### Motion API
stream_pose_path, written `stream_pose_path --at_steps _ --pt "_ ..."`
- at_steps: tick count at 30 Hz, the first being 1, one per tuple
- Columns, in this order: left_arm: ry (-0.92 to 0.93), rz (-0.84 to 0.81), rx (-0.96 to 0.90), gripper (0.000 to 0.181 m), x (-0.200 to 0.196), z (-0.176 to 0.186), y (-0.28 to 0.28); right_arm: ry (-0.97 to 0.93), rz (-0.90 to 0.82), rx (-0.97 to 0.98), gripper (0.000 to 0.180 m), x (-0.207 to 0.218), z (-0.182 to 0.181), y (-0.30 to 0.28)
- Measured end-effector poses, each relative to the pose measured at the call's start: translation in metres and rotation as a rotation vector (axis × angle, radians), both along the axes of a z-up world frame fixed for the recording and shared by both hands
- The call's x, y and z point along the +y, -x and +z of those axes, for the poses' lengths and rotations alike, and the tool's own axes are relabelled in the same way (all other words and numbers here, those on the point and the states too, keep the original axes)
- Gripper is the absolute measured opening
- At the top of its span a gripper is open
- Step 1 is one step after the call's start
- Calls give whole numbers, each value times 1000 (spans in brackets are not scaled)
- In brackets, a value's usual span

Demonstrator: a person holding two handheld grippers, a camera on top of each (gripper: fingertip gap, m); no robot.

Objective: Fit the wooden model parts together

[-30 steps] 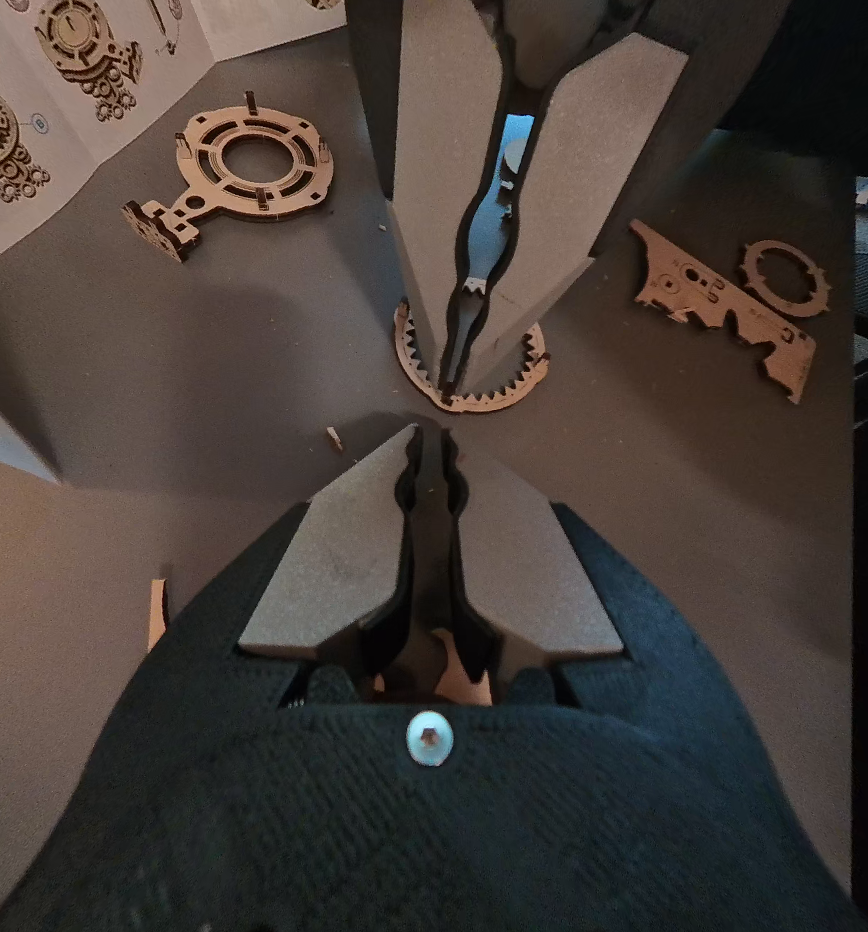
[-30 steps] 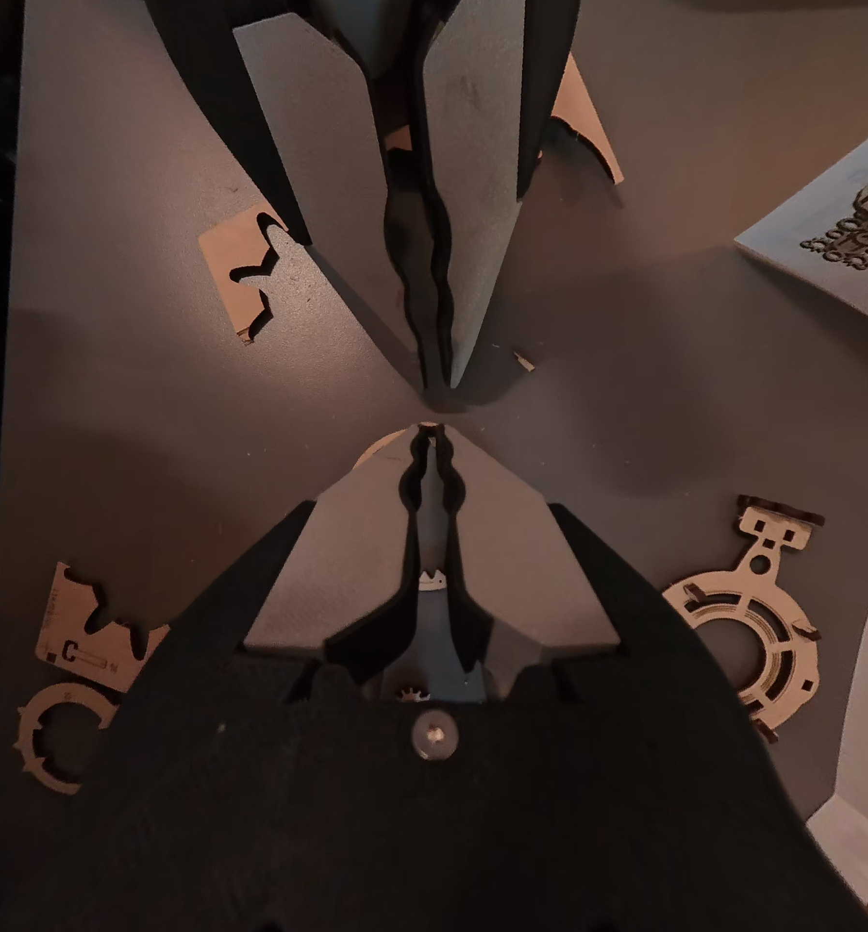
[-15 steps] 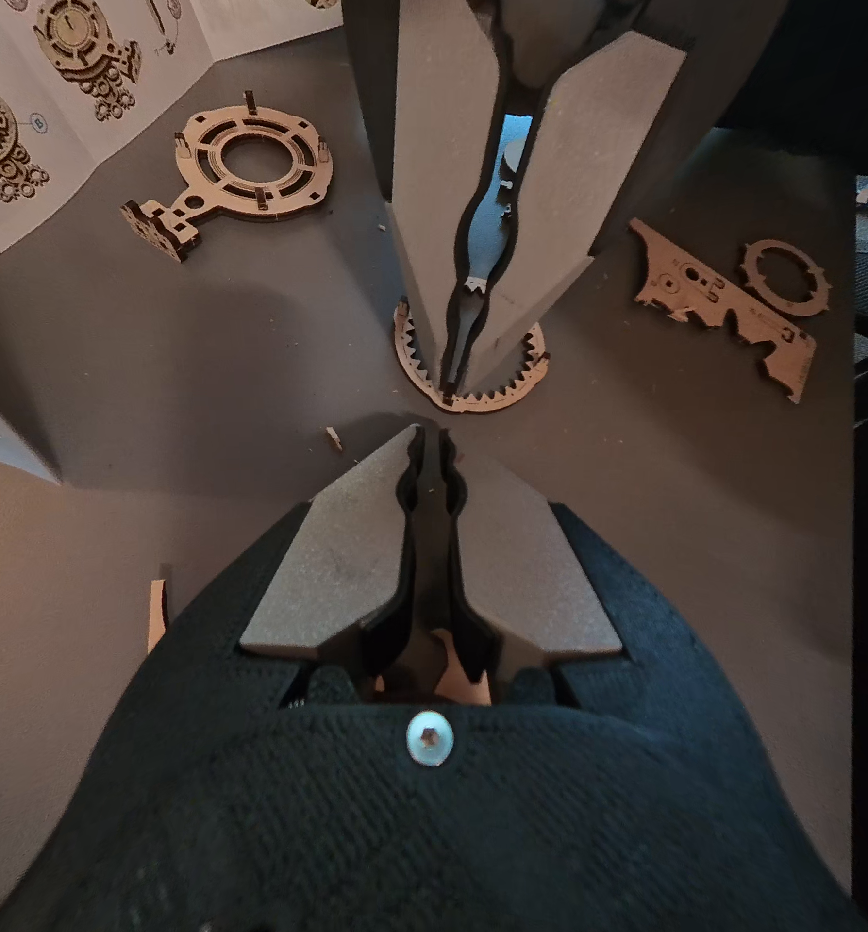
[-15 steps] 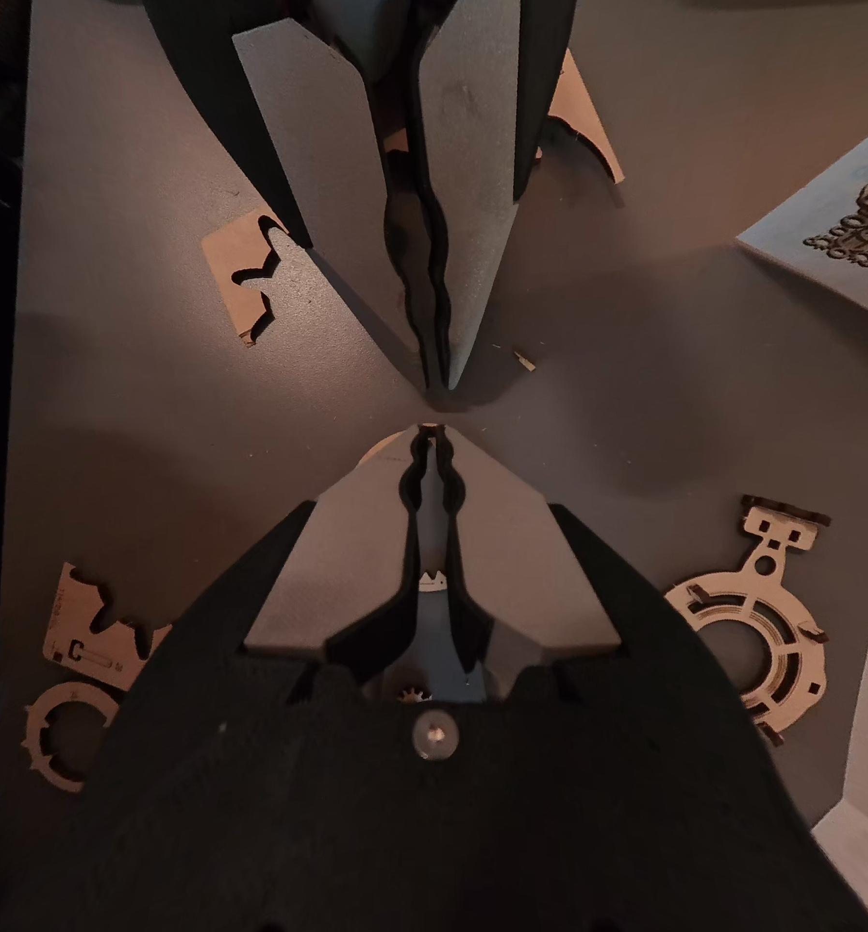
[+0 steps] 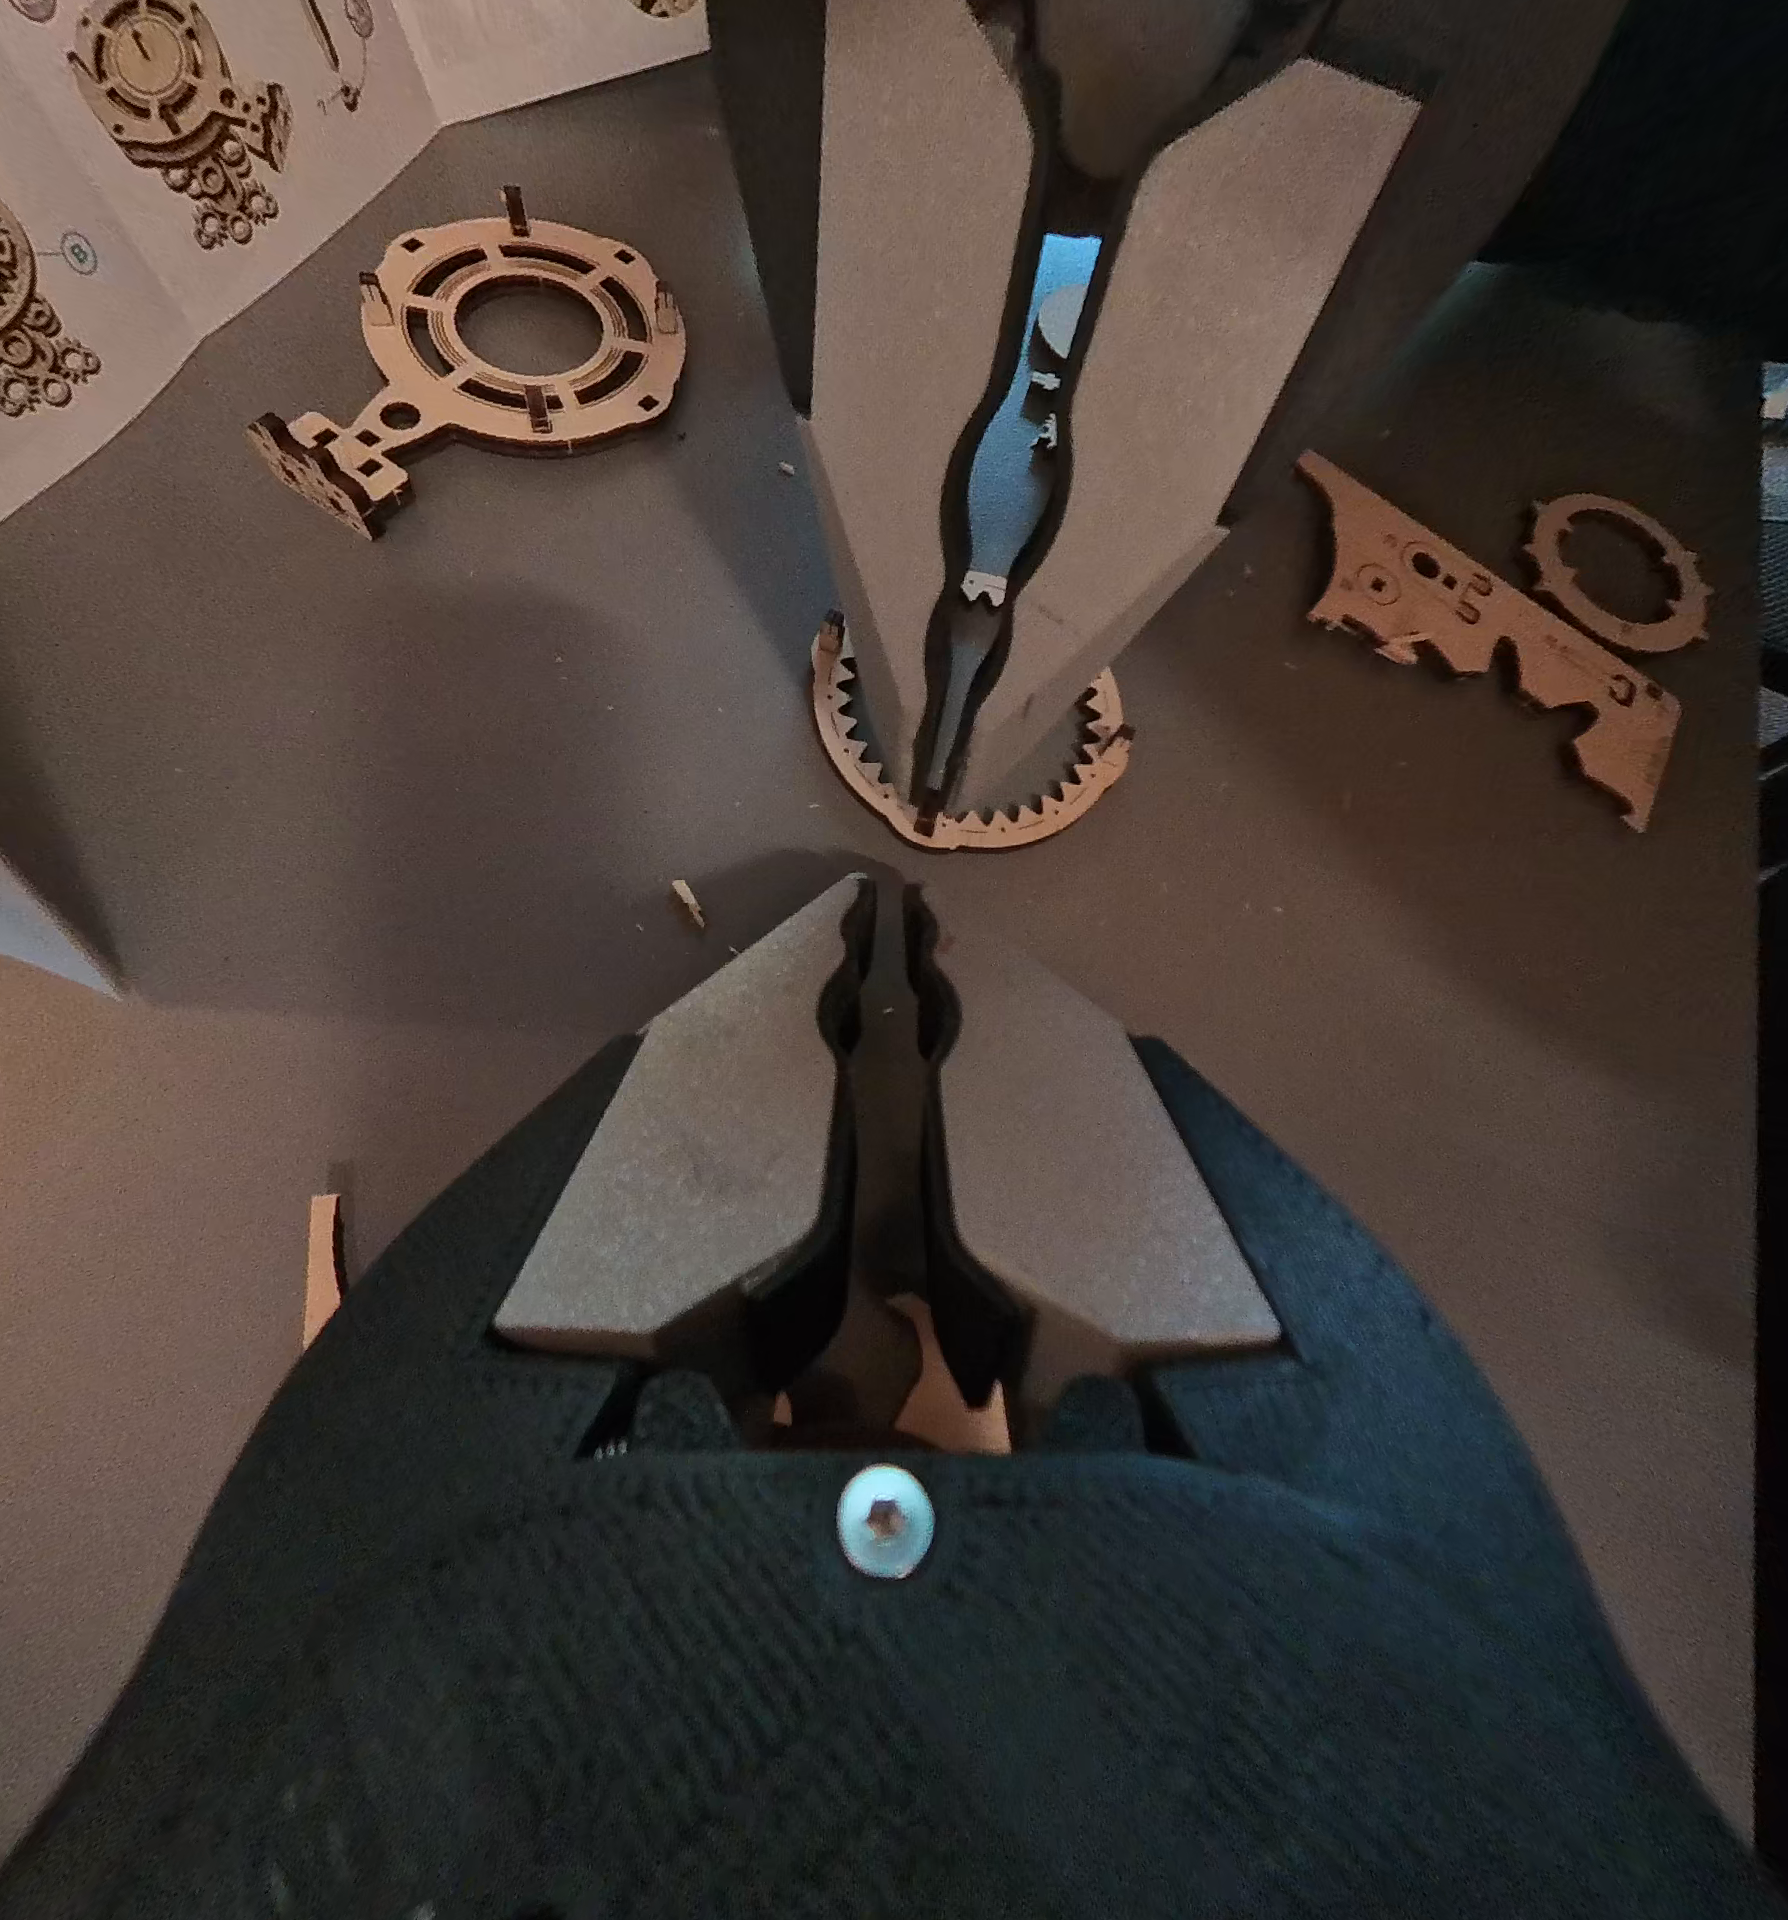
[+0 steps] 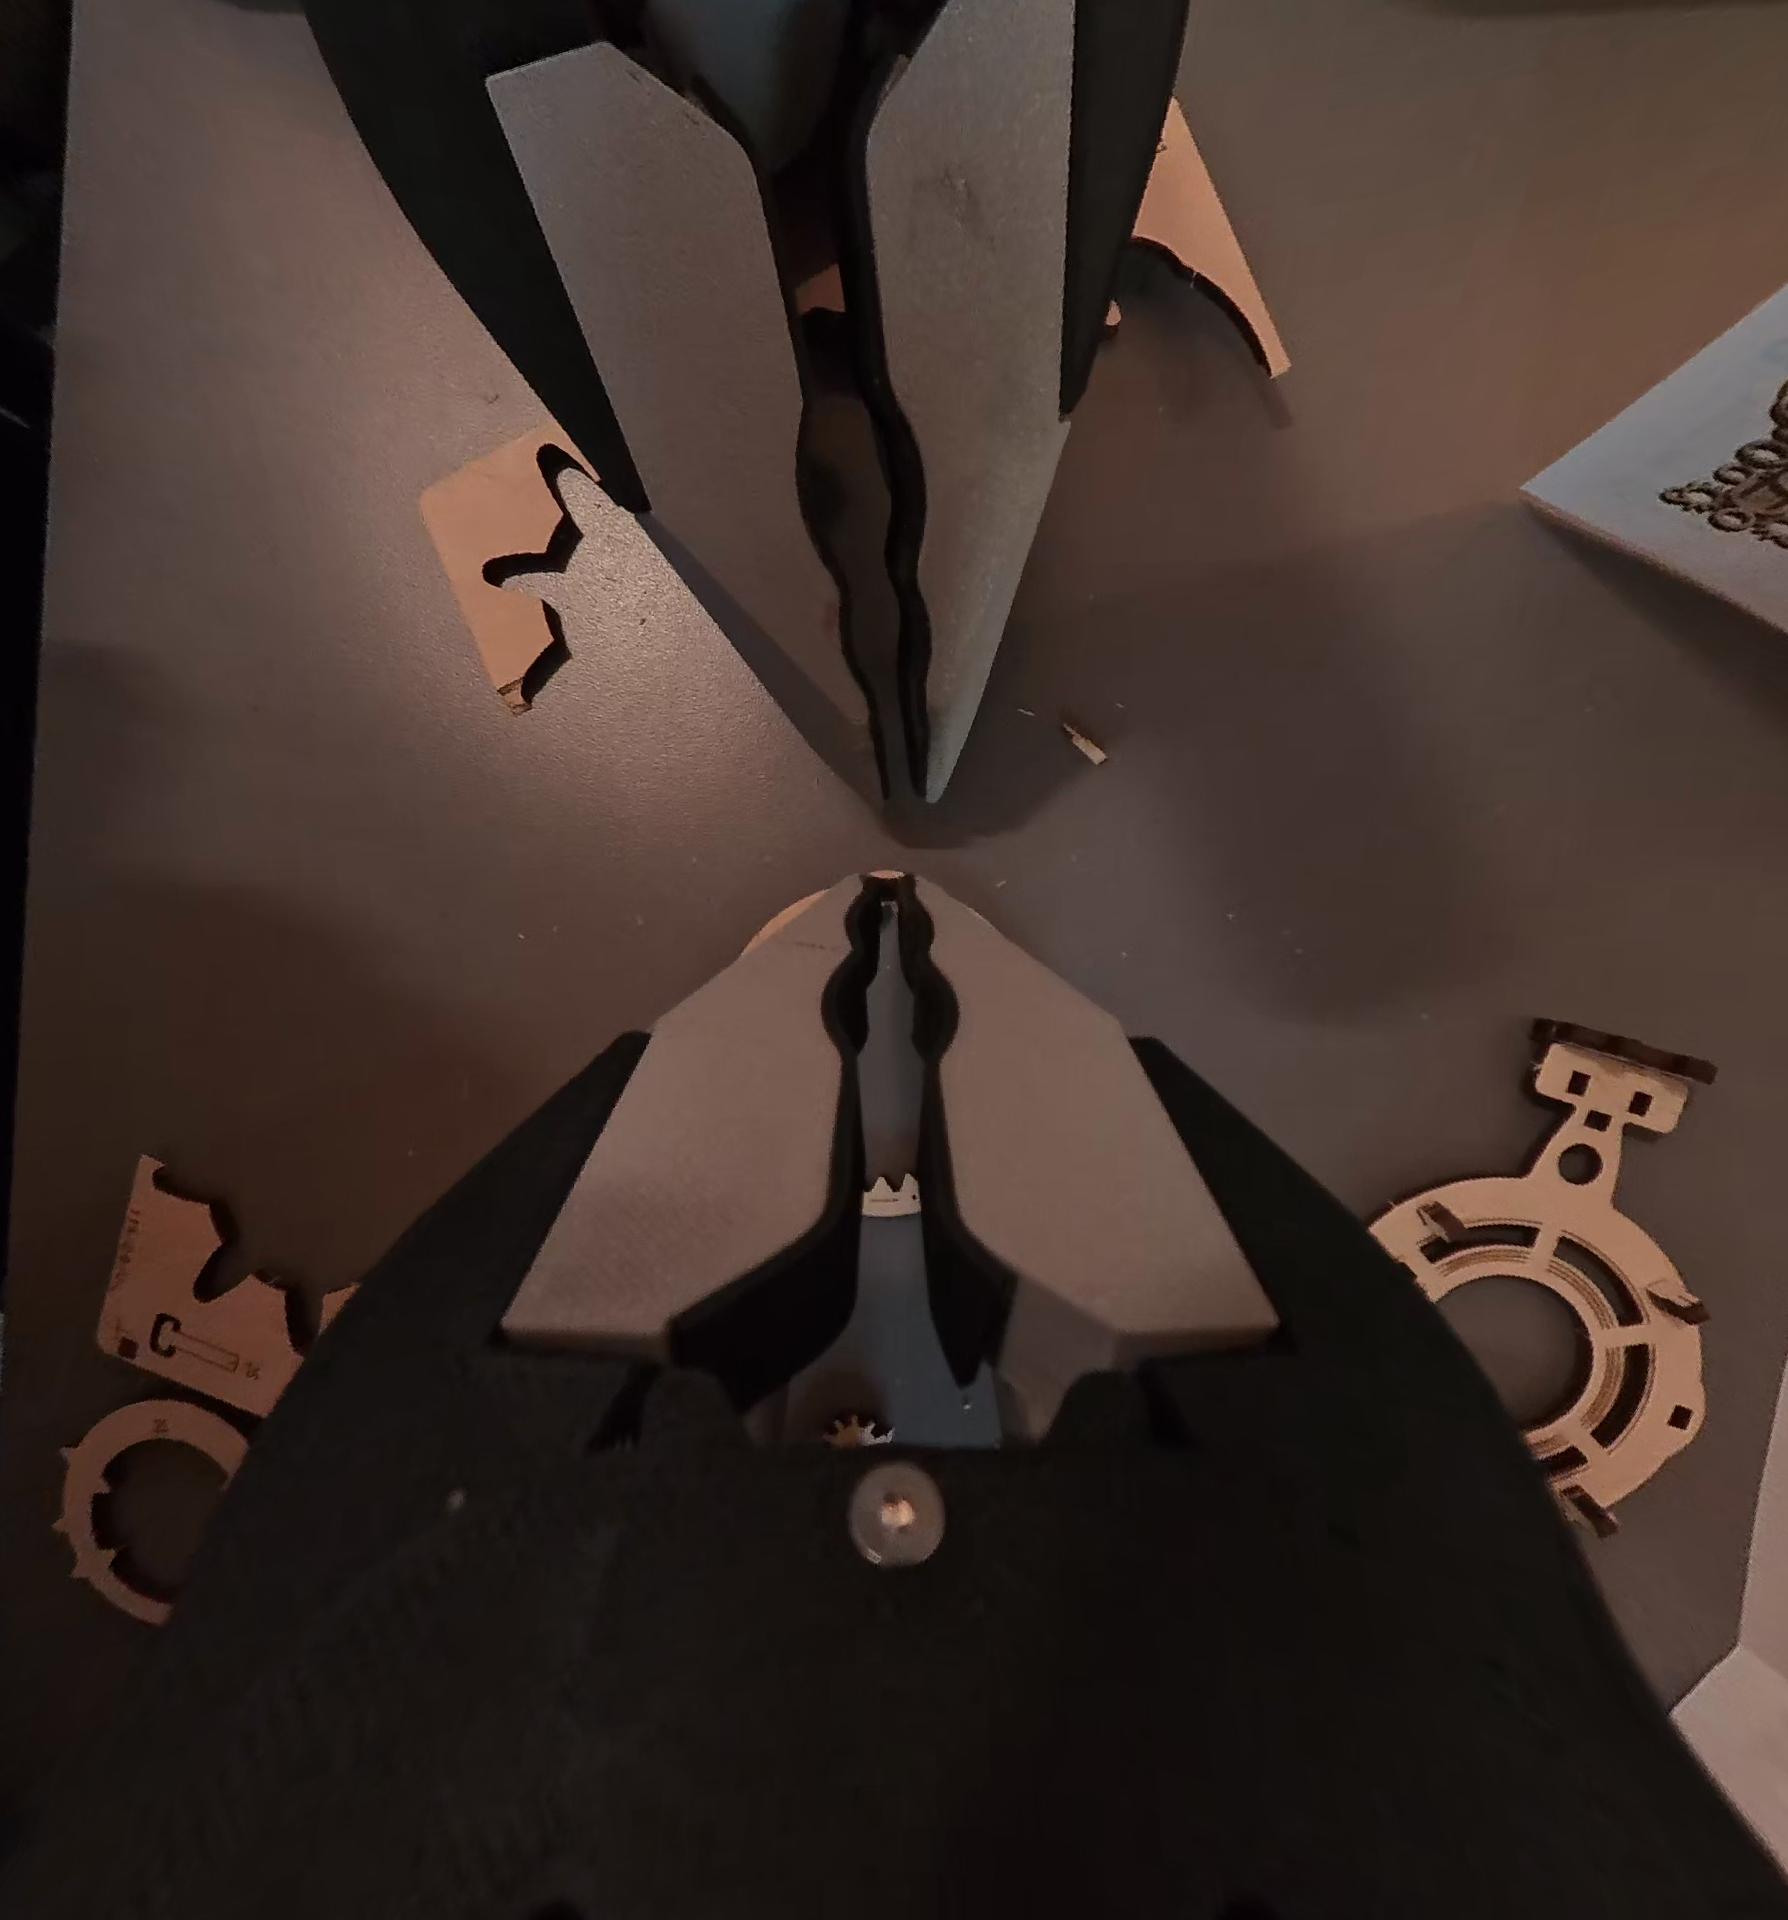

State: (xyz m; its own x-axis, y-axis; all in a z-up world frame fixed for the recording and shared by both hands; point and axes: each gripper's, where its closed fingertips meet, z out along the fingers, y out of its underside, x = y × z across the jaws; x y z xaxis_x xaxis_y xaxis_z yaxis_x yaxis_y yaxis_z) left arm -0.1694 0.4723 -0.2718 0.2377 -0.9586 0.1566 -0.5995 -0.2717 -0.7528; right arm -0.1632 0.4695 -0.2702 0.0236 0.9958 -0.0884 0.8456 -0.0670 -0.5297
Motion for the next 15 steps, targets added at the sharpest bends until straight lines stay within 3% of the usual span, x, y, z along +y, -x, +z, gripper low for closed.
stream_pose_path --at_steps 15 --pt "14 -4 -14 0 -1 2 -2 -26 -35 -30 0 2 -1 2"
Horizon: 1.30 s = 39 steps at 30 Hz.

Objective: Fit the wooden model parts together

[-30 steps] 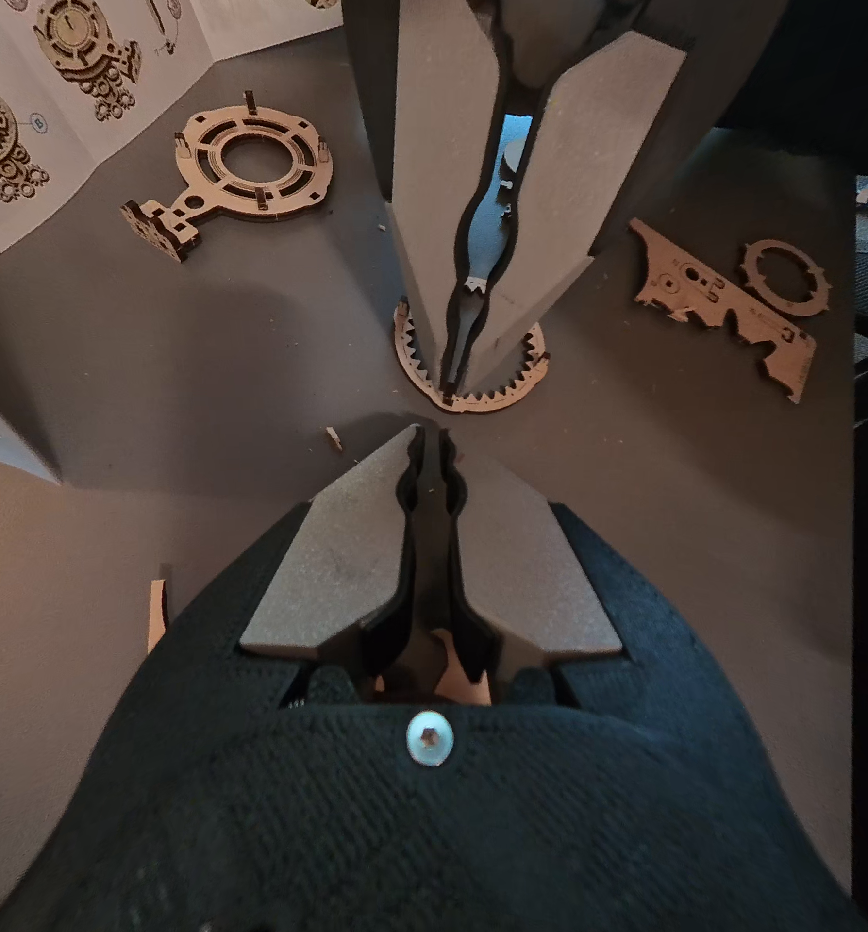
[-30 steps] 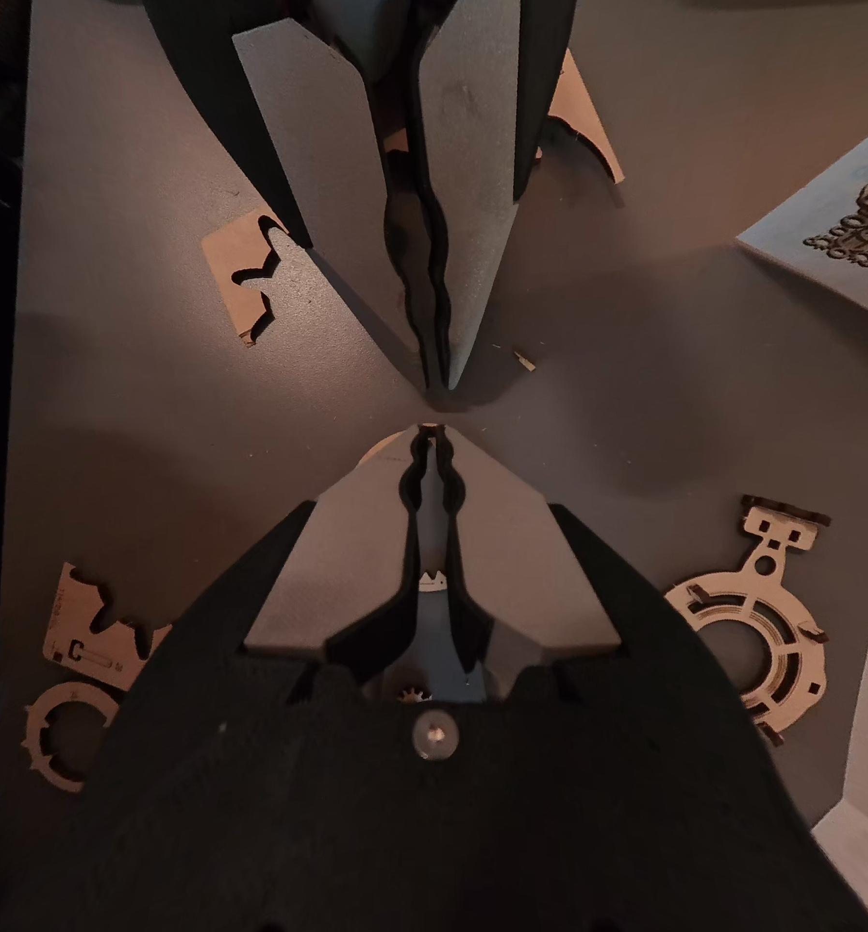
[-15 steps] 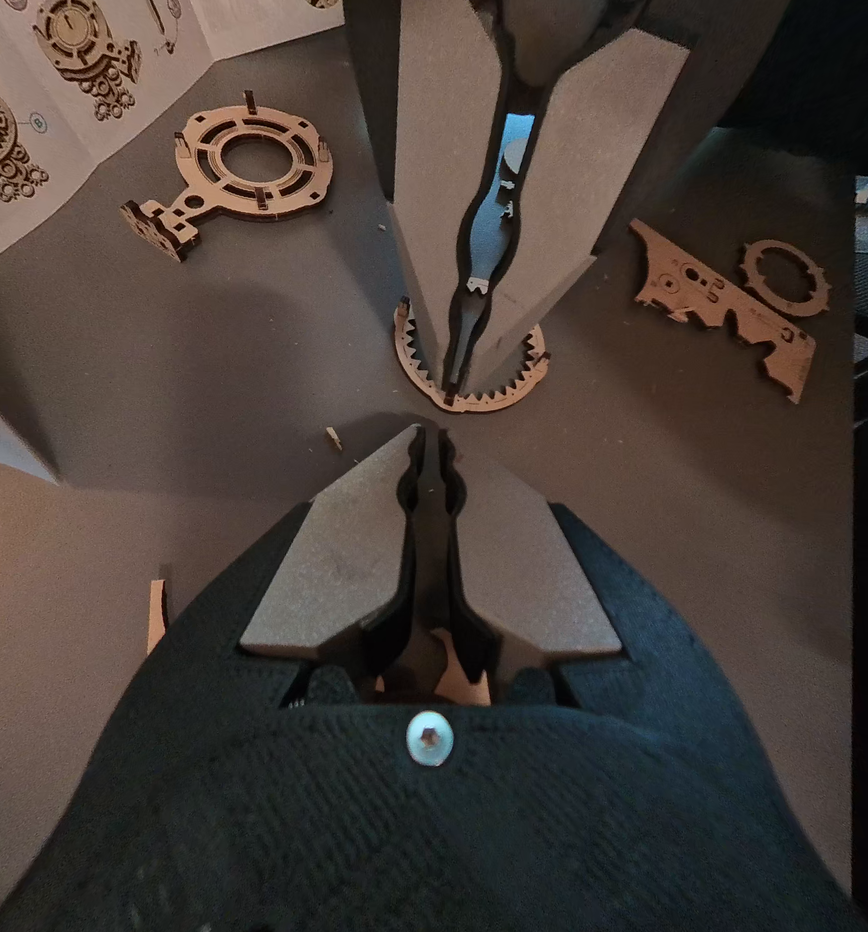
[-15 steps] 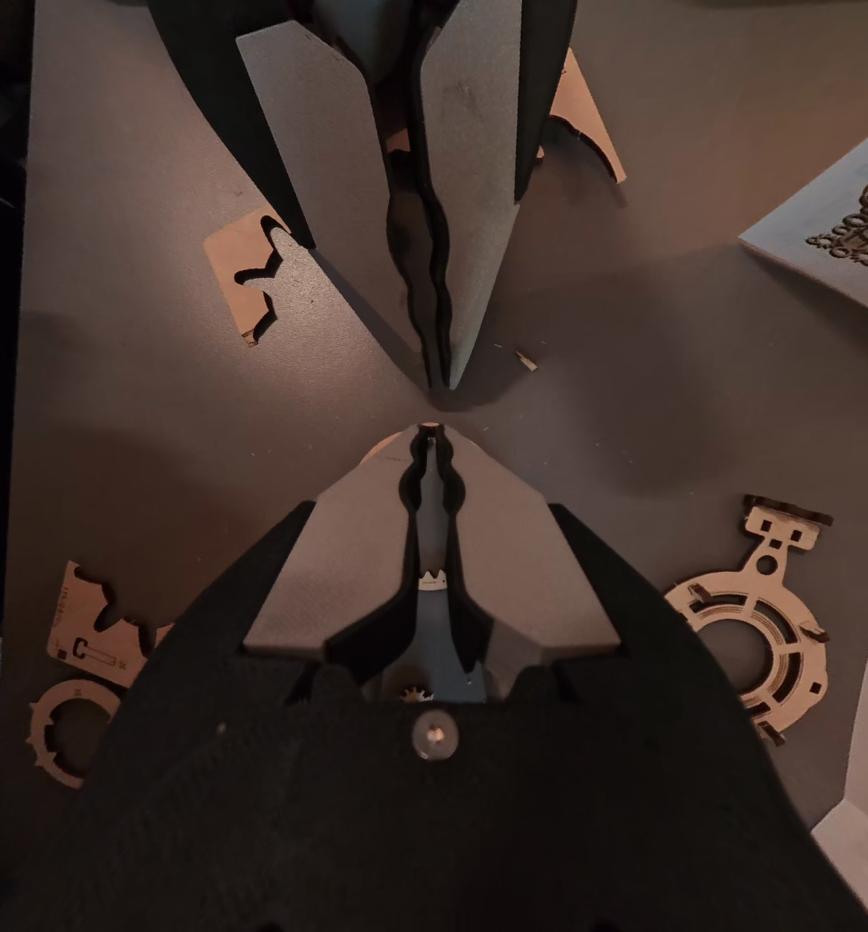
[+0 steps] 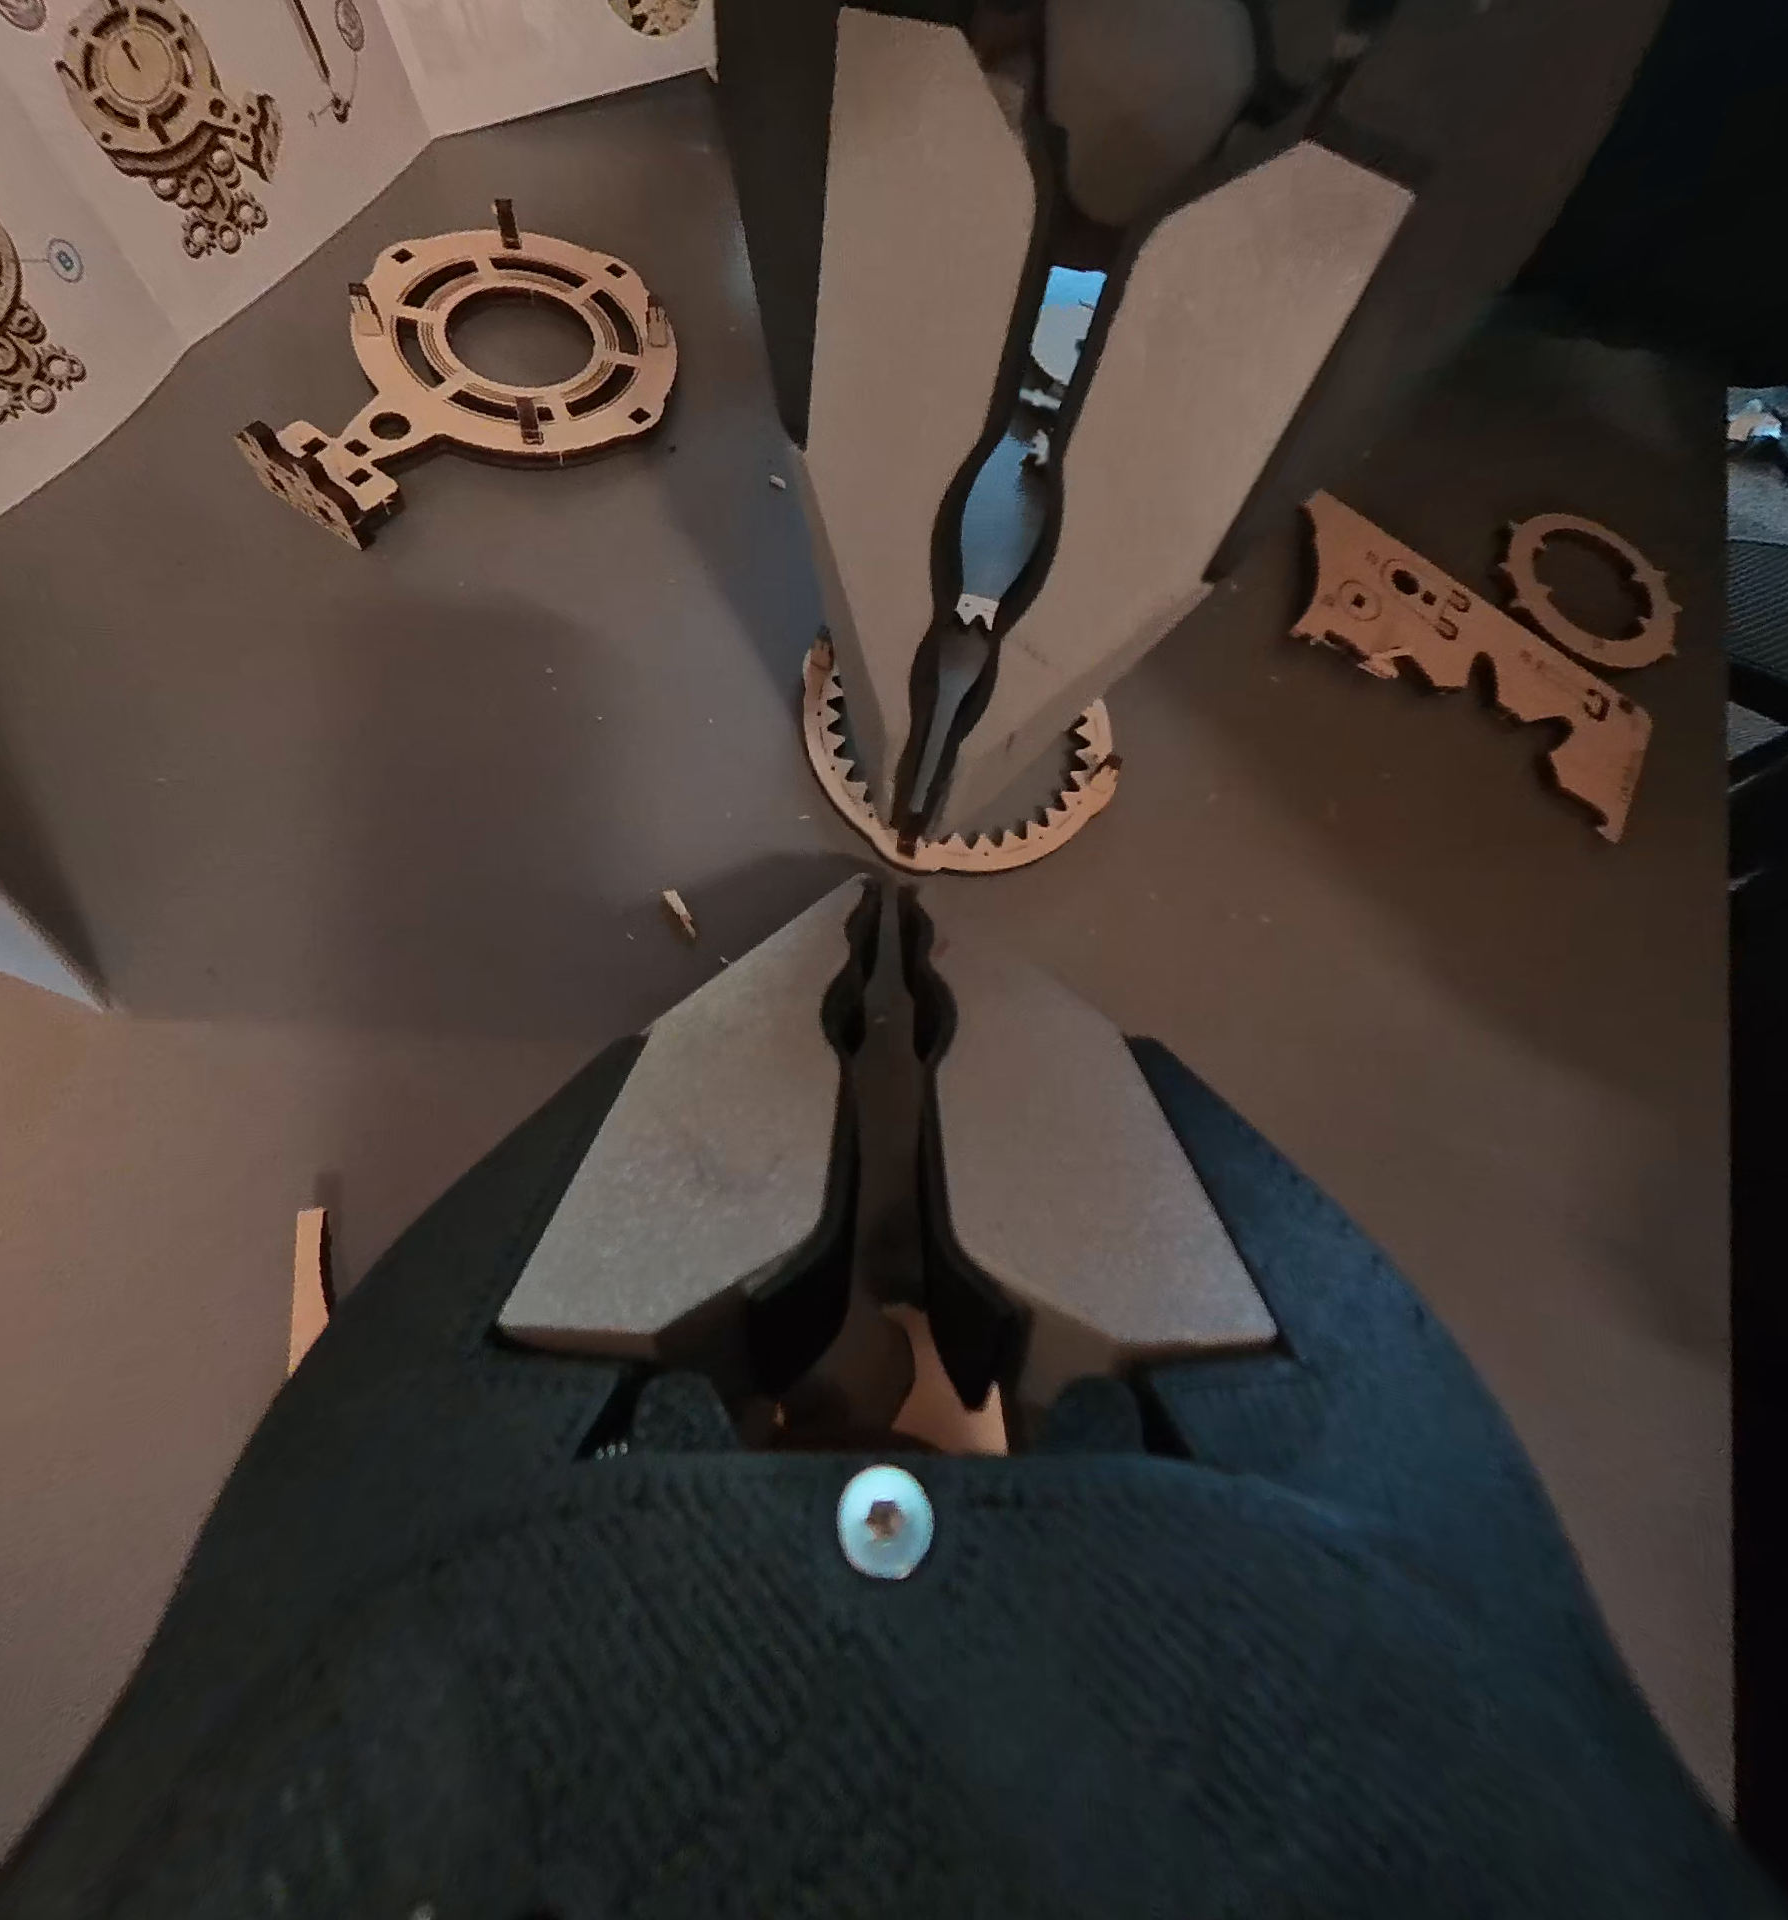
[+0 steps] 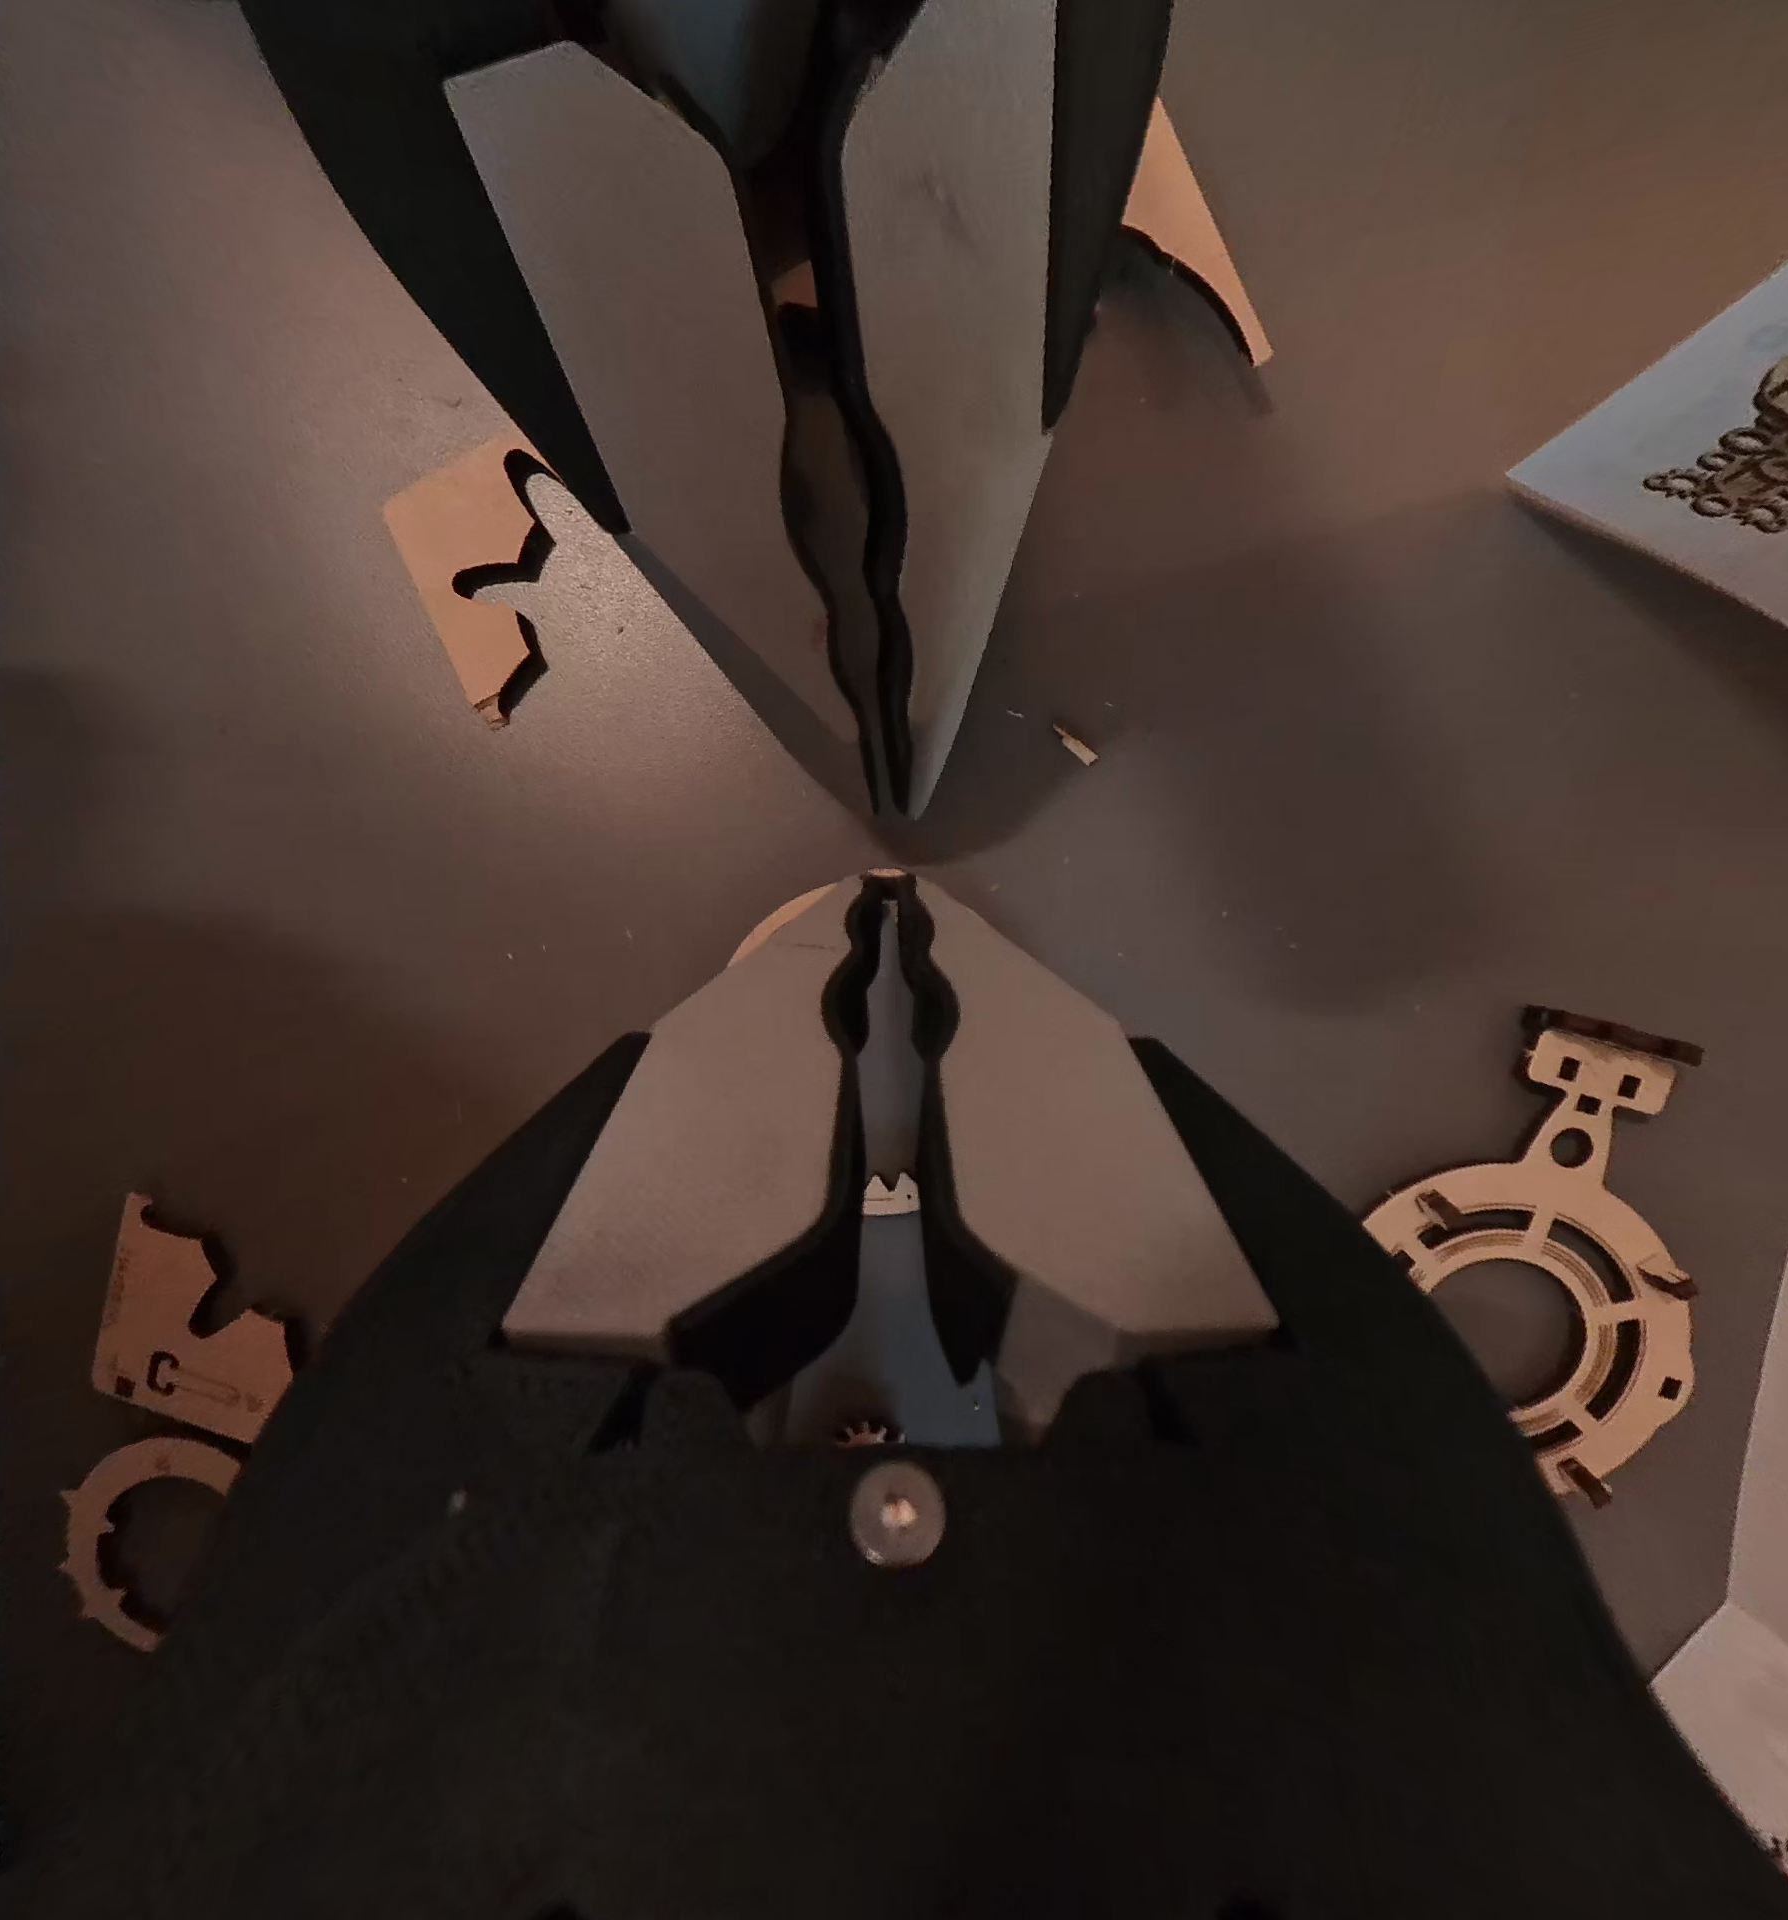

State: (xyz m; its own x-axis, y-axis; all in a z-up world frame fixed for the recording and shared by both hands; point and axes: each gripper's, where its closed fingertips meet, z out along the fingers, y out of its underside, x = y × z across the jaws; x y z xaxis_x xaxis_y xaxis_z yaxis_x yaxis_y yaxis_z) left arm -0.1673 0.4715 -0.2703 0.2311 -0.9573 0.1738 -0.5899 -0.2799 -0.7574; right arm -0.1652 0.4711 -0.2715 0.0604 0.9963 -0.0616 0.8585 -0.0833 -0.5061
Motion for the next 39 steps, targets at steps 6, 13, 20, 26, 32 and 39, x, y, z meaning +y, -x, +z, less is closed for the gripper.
stream_pose_path --at_steps 6,13,20,26,32,39 --pt "-3 -12 -8 0 -1 1 -4 -11 -38 -31 0 1 -1 3" --pt "6 -10 -2 0 1 0 -6 6 -55 -38 0 0 -2 3" --pt "6 -17 3 0 1 -1 -6 11 -65 -122 0 0 -5 2" --pt "30 -40 36 0 -6 -6 5 49 -67 -170 0 -1 -5 5" --pt "-11 -51 51 0 -5 -8 4 45 -54 -219 0 -1 -4 7" --pt "14 -29 43 0 -4 -8 7 61 -77 -206 0 0 -2 15"
